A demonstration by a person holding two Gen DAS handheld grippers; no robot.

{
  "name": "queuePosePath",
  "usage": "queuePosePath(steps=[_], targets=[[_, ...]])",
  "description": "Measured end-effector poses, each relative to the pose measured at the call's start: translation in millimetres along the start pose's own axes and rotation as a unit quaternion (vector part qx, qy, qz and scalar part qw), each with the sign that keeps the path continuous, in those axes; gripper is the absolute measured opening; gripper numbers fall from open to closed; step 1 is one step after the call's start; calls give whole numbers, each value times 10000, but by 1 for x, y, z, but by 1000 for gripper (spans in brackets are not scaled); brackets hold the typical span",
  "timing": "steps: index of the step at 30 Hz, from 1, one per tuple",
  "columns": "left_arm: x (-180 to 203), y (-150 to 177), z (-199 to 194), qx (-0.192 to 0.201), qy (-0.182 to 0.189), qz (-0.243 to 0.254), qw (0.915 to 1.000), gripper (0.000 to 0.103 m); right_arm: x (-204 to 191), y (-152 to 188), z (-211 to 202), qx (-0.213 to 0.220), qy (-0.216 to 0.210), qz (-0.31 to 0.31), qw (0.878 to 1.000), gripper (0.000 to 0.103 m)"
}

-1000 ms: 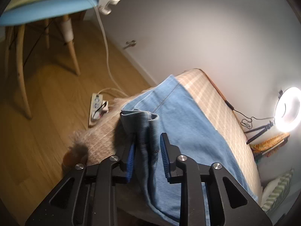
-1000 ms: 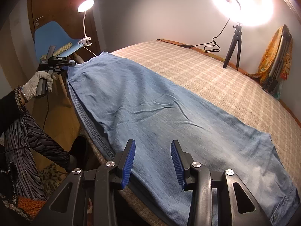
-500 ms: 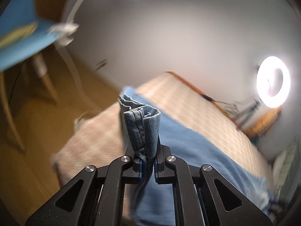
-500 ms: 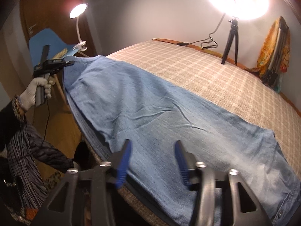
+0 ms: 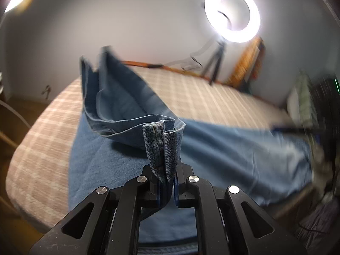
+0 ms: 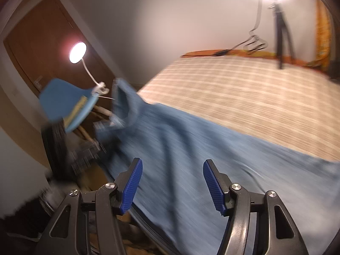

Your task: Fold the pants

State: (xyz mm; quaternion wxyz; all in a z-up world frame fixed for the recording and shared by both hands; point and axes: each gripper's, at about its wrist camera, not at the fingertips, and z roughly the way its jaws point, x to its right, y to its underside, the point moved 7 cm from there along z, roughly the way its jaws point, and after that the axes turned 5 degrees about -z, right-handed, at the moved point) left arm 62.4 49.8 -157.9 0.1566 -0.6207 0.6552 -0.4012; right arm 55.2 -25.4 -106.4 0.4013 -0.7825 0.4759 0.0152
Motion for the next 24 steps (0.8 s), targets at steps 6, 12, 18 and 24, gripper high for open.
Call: queuePosePath(steps=[6, 12, 18, 24], targets=[[39, 32, 5, -285, 244, 751, 9965, 7, -1, -21, 51, -354, -364, 450, 9977, 64], [34, 20, -8, -193, 565, 343, 9976, 7, 14, -8, 89, -695, -672, 1122, 9890, 67], [45, 15, -21, -84, 766, 212, 9968, 7, 21, -21, 120, -630, -1226, 1906, 9719, 67], [50, 19, -24, -149, 840, 264, 9960, 7, 28, -41, 145, -604, -955, 1898, 9753, 37]])
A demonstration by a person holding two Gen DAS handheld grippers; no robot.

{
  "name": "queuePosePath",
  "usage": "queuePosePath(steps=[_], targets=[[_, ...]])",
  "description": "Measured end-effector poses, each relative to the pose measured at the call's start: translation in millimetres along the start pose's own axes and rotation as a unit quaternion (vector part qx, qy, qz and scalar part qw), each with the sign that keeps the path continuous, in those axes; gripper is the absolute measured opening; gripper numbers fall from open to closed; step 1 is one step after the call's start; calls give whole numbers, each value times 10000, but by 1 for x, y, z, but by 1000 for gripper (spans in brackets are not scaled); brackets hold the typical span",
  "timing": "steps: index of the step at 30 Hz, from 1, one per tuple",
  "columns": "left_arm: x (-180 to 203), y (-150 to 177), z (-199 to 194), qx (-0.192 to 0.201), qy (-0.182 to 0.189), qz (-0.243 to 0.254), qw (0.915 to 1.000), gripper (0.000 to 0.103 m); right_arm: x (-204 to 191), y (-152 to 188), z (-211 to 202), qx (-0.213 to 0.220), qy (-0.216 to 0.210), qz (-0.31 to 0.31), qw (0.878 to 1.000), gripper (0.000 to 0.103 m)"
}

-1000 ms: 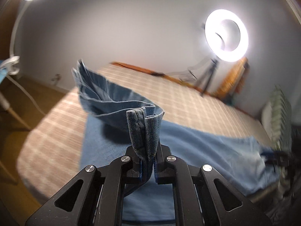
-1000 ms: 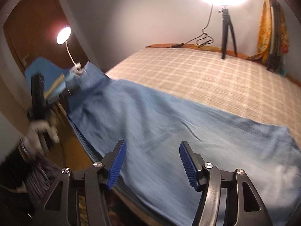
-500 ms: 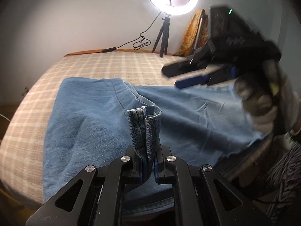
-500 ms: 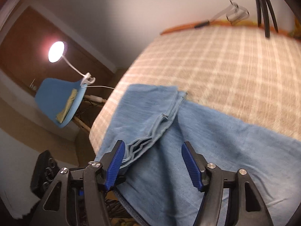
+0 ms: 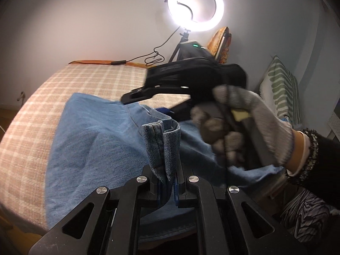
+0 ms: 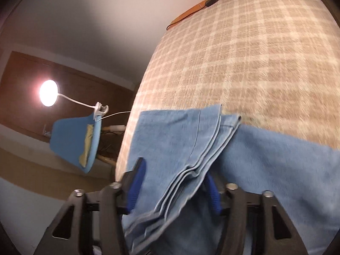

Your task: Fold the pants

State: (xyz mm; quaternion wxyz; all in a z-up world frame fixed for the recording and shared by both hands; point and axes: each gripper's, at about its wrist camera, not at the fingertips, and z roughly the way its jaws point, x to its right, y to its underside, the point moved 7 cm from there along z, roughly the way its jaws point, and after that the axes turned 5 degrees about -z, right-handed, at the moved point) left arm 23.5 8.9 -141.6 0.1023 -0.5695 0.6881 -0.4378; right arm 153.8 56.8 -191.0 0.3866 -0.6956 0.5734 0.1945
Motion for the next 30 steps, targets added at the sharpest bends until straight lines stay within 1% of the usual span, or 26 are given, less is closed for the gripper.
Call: queuePosePath(steps=[1, 2, 3, 4, 7, 9, 13, 15, 22, 30], targets=[[2, -1, 3, -11, 12, 12, 10000, 7, -1, -2, 3, -25, 109, -87, 9999, 26], [5, -2, 5, -17, 27, 30, 10000, 7, -1, -3, 3, -26, 228, -178, 9996, 22], [8, -3, 6, -24, 36, 52, 10000, 7, -5, -5, 5, 5, 319, -273, 9991, 14], [10, -6, 10, -34, 63, 65, 10000, 7, -10, -5, 3, 49, 382, -397, 9985, 9], [19, -8, 14, -56, 130, 116, 9998, 7, -22, -8, -12, 279, 633, -783, 9945, 7], [29, -10, 15, -44, 185, 177, 9997, 7, -24, -11, -28, 462, 722, -905, 9922, 7], [51, -14, 19, -7, 426, 116, 9990, 7, -27, -8, -70, 826, 1001, -1222, 9840, 7], [68, -14, 24, -35, 551, 184, 9983, 7, -24, -6, -91, 982, 1113, -1300, 9803, 7], [135, -13, 40, -187, 927, 633, 9935, 7, -4, 11, -159, 1423, 1499, -1346, 9691, 7], [207, -9, 59, -351, 1394, 1007, 9845, 7, 28, 38, -239, 1902, 1832, -1213, 9568, 6]])
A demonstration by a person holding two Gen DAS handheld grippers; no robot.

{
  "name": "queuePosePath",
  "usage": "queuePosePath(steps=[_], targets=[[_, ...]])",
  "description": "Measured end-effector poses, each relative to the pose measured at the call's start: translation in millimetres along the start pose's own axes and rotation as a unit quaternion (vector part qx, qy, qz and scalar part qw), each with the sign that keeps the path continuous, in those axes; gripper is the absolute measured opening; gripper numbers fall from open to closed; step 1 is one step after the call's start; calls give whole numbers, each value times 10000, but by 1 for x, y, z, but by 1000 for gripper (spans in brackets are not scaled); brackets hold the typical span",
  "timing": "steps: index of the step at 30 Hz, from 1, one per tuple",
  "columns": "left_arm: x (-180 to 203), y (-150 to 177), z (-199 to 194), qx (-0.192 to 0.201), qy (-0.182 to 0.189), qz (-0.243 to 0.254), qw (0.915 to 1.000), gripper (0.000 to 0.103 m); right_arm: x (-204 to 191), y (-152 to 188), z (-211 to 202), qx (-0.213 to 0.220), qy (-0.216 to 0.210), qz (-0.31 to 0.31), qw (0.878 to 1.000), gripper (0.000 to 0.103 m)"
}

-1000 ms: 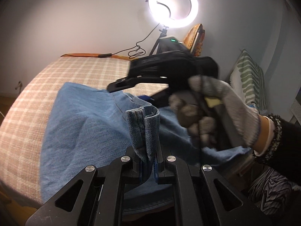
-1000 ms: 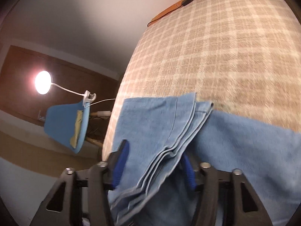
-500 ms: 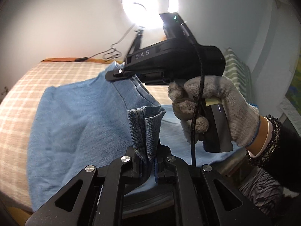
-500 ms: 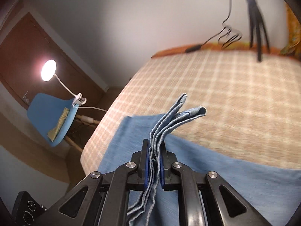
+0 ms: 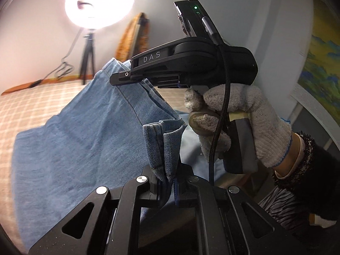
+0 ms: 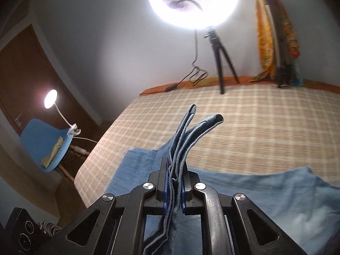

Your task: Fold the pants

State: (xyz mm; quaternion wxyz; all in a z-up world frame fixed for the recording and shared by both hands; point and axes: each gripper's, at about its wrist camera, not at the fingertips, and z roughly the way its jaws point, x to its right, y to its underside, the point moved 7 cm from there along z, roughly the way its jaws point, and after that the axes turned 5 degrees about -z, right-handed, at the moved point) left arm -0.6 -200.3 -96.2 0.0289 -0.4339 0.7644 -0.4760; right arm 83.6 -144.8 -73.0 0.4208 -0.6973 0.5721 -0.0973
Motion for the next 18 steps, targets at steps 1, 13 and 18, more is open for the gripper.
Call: queuePosePath(steps=[1, 13, 18], targets=[[8, -1, 5, -20, 58, 42, 10000, 7, 8, 2, -8, 42, 29, 28, 10000, 6], [82, -2, 62, -294, 555, 474, 9969, 7, 97, 17, -81, 406, 444, 579, 9965, 6], [106, 4, 75, -409, 725, 550, 9950, 7, 131, 28, -102, 491, 592, 764, 9941, 6]])
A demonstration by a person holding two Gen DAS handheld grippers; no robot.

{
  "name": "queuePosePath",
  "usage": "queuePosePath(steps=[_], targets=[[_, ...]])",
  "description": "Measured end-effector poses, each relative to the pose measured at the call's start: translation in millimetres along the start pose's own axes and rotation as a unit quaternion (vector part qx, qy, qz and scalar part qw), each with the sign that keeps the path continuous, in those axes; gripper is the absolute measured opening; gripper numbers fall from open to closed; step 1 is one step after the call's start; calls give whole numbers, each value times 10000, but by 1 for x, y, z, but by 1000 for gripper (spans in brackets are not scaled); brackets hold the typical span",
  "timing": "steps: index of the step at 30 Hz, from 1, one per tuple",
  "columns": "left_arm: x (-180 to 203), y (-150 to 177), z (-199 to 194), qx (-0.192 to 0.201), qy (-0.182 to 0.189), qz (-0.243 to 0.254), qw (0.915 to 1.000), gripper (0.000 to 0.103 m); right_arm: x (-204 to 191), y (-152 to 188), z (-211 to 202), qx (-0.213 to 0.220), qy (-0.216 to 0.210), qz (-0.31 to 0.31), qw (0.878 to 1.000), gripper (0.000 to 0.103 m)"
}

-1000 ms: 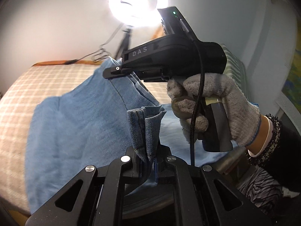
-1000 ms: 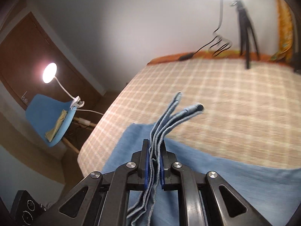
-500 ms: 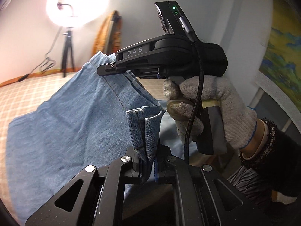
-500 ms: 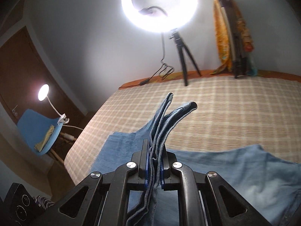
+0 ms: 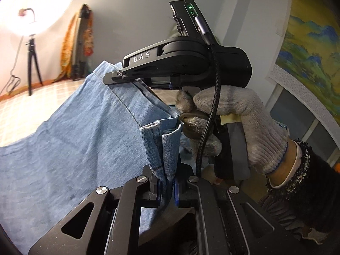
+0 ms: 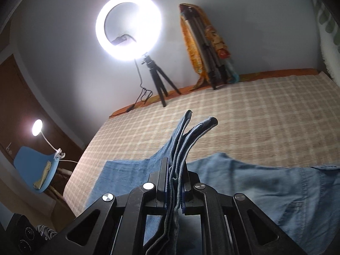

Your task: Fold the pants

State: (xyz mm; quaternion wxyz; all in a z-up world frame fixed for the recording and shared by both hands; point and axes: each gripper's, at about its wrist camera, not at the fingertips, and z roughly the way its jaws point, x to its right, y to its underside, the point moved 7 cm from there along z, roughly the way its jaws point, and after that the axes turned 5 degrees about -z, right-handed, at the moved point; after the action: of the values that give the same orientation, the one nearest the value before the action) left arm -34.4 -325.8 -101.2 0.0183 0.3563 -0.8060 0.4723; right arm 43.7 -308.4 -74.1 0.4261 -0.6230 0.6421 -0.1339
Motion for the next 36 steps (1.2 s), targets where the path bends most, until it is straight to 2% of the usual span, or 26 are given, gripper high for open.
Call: queuePosePath(steps=[12, 30, 36], targets=[[27, -4, 40, -275, 228, 203, 9992, 7, 64, 8, -27, 104, 274, 341, 9990, 6], [57, -9, 78, -491, 364, 526, 9967, 7, 117, 21, -46, 170, 623, 670, 9957, 5], [64, -4, 92, -624, 383, 609, 9955, 7, 134, 30, -46, 70, 788, 746, 9941, 5]])
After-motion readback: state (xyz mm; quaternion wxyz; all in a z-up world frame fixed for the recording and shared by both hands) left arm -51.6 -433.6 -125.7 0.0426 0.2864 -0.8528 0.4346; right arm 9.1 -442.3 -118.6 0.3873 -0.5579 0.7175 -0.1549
